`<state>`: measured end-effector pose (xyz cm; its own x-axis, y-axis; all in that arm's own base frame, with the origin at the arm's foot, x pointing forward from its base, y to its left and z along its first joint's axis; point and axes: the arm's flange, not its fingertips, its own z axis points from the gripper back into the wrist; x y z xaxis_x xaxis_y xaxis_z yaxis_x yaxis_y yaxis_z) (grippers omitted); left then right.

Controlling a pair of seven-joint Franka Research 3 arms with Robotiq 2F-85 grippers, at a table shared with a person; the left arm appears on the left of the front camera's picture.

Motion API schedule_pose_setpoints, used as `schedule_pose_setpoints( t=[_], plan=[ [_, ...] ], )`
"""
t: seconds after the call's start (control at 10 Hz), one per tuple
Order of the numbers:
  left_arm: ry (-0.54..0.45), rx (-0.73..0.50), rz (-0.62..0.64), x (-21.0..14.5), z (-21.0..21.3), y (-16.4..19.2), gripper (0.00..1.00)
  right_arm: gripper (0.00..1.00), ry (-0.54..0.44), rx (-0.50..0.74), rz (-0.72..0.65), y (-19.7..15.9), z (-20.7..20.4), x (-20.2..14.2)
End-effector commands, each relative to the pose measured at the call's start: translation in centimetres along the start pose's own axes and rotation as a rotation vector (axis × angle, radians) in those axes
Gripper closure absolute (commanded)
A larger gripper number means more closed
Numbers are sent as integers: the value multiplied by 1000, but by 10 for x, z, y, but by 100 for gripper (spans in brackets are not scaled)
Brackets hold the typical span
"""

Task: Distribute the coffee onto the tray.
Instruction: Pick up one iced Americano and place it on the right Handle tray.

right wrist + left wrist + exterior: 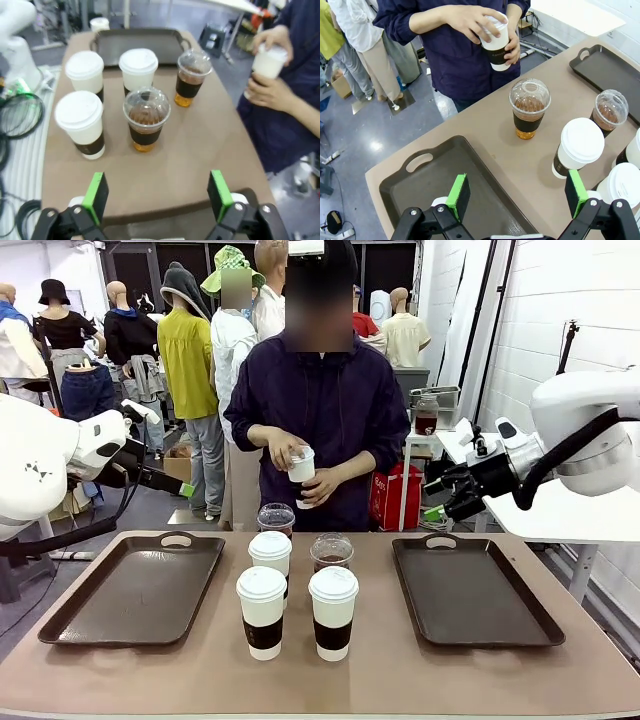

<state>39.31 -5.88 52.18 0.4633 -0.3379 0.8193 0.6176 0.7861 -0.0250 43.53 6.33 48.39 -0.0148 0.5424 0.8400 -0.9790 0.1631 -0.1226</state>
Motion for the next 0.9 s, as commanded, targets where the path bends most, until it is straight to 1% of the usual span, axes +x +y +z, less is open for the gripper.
schedule_pose_setpoints(
  t=[0.0,0.1,0.2,0.3,0.4,0.7,0.8],
  plan=[
    [5,-3,2,-1,1,1,0,0,-5,49,0,-19,-11,-18],
    [5,-3,2,-1,1,1,0,0,-20,70,-8,-22,-12,-24],
    [5,-3,2,-1,1,1,0,0,-4,70,-23,-23,-16,-27],
    [5,-3,2,-1,1,1,0,0,50,29,-86,-22,-16,-27],
    [5,-3,2,-1,1,1,0,0,-19,71,-30,-15,-15,-33],
    [5,-3,2,-1,1,1,0,0,-19,71,-30,-15,-15,-33],
    [5,-3,2,-1,1,1,0,0,21,73,-45,-16,-15,-35]
  ],
)
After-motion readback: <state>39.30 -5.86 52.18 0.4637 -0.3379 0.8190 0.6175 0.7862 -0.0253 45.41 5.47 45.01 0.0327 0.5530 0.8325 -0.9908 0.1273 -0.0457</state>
